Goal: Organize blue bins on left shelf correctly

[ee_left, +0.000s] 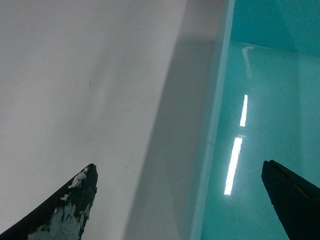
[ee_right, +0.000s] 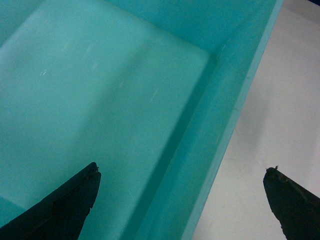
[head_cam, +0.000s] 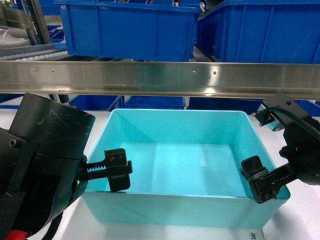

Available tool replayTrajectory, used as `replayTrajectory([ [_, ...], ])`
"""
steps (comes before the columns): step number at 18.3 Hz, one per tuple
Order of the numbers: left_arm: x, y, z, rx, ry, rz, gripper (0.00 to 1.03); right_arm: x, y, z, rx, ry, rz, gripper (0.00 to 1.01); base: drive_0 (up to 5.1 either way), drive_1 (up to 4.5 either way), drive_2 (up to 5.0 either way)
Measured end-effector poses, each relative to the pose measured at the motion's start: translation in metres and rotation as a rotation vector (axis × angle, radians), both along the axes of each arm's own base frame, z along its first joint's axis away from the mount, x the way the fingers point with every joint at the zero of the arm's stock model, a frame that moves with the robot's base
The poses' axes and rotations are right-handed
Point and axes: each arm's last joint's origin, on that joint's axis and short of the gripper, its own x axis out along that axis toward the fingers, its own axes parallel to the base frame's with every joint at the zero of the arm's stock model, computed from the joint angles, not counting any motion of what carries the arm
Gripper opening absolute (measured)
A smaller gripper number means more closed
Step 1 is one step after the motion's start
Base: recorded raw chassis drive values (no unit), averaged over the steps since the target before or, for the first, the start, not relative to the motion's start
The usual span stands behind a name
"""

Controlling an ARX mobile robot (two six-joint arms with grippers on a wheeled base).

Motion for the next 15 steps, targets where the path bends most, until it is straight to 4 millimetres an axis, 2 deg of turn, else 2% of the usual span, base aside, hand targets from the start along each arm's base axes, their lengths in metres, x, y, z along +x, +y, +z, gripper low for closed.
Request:
replayTrajectory([
  [12,0.0017,-0.0016,0.0010,-0.002,-0.001,-0.004,0.98,0.0037,0.0002,-0.0015,-0.003,0.003,-0.009,0.98,0.0,0.00,0.0],
  [13,0.0017,-0.0017,0.0010,-0.002,0.000,-0.005,0.96,0.0037,0.0002,-0.0015,-0.003,0.003,-0.009,0.98,0.0,0.00,0.0],
  [14,0.0017,-0.0017,0.0010,-0.001,0.000,-0.005,0.87,0.0037,0.0002,-0.0015,-0.003,0.003,-0.009,0.94,0.0,0.00,0.0],
  [15,0.0017,-0.0017,0.0010,-0.001,0.000,-0.005,0.76,0.0036,0.0002,-0.0019,-0.004,0.006,-0.009,0.83,0.0,0.00,0.0],
])
